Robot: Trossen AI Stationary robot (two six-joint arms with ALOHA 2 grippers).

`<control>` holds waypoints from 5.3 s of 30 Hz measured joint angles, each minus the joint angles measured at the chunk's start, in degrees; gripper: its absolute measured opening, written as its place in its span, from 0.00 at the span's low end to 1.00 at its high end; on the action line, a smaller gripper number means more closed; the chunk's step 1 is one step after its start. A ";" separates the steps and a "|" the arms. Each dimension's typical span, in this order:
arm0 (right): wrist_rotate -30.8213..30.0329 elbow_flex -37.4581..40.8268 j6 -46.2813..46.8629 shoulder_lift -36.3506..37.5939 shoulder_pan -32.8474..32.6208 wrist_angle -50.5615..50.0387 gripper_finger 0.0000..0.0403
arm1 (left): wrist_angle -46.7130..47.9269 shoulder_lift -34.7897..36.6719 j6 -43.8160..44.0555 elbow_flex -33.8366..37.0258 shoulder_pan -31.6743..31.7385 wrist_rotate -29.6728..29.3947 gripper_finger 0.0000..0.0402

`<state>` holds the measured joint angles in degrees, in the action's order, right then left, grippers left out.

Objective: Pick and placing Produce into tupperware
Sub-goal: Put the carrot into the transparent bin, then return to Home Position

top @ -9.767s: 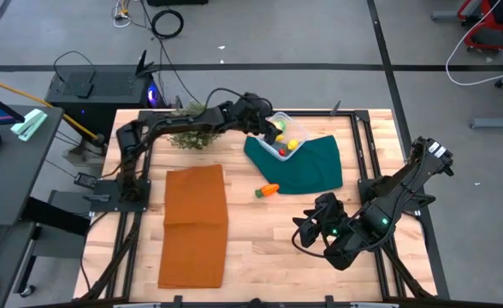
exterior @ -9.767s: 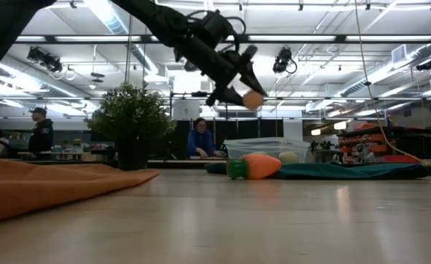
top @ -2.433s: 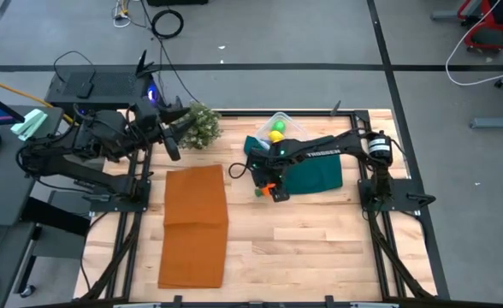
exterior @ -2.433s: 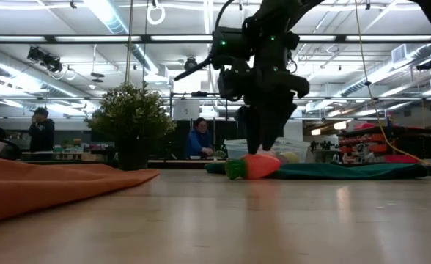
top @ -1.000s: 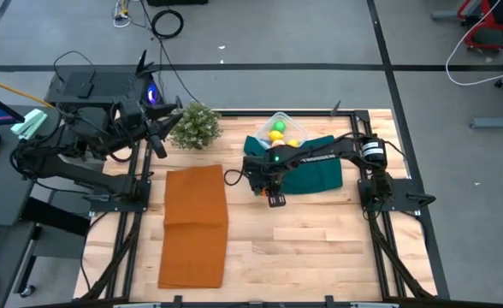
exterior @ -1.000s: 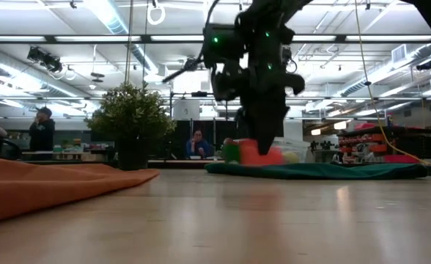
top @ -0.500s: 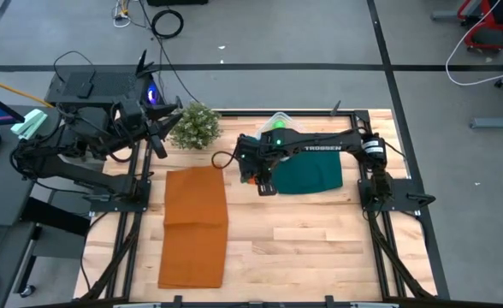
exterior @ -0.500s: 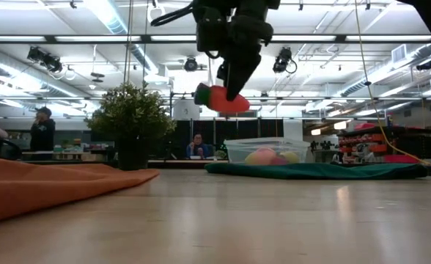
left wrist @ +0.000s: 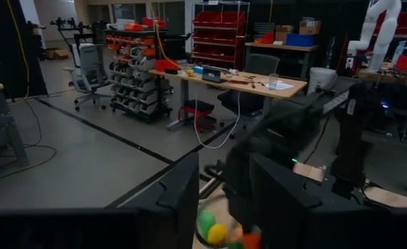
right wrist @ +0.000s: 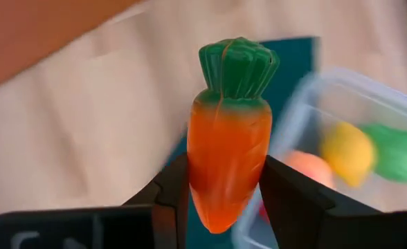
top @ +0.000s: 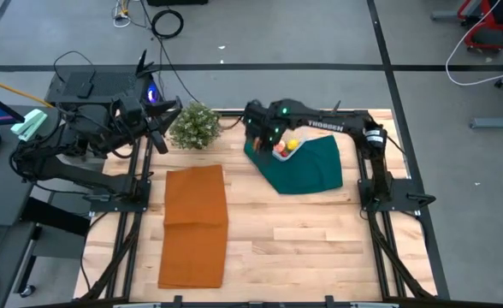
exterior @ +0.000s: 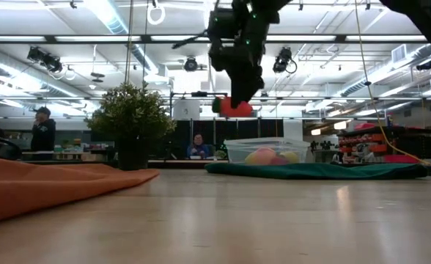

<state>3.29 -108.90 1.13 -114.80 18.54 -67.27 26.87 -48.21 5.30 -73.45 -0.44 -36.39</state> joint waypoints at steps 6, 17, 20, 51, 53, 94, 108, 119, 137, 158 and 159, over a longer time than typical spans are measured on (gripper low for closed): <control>-1.55 0.00 8.70 0.00 8.35 -0.19 0.28 | -0.01 -0.02 0.00 0.00 0.01 0.01 0.35; -1.28 0.51 17.26 0.00 20.42 -5.25 0.28 | -0.02 -0.02 0.31 0.00 0.01 0.01 0.33; -0.98 1.39 17.27 0.00 21.09 -5.91 0.28 | 0.00 -0.02 0.32 0.00 0.01 0.01 0.34; -3.17 16.55 11.76 -0.04 17.53 4.40 0.35 | 0.00 -0.02 -0.02 0.00 0.01 0.01 0.30; -3.19 16.55 11.76 -0.04 17.53 4.40 0.38 | 0.00 -0.02 0.00 0.00 0.01 0.01 0.31; -2.81 -0.31 11.26 0.06 13.71 -8.63 0.09 | 1.31 -0.02 0.00 0.00 0.00 0.62 0.30; 0.67 -0.32 12.72 4.69 -7.90 -7.18 0.00 | 3.05 5.58 0.00 0.04 -0.03 8.67 0.21; -1.29 -0.33 22.28 13.63 -21.88 -3.19 0.00 | 6.92 13.80 -0.19 0.00 -0.05 12.48 0.11; -8.94 1.64 21.98 19.91 -25.50 -9.92 0.00 | 19.98 14.49 -0.45 0.02 -0.08 16.84 0.02; -10.07 35.08 45.70 42.75 -33.02 8.21 0.00 | 6.35 34.00 1.24 18.54 -0.16 26.46 0.02; -10.07 35.08 45.83 42.72 -33.00 8.29 0.00 | 5.77 35.06 1.79 20.09 -0.16 26.69 0.03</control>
<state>-6.79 -73.82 46.96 -72.08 -14.46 -58.98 32.64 -13.14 7.10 -53.36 -0.60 -9.70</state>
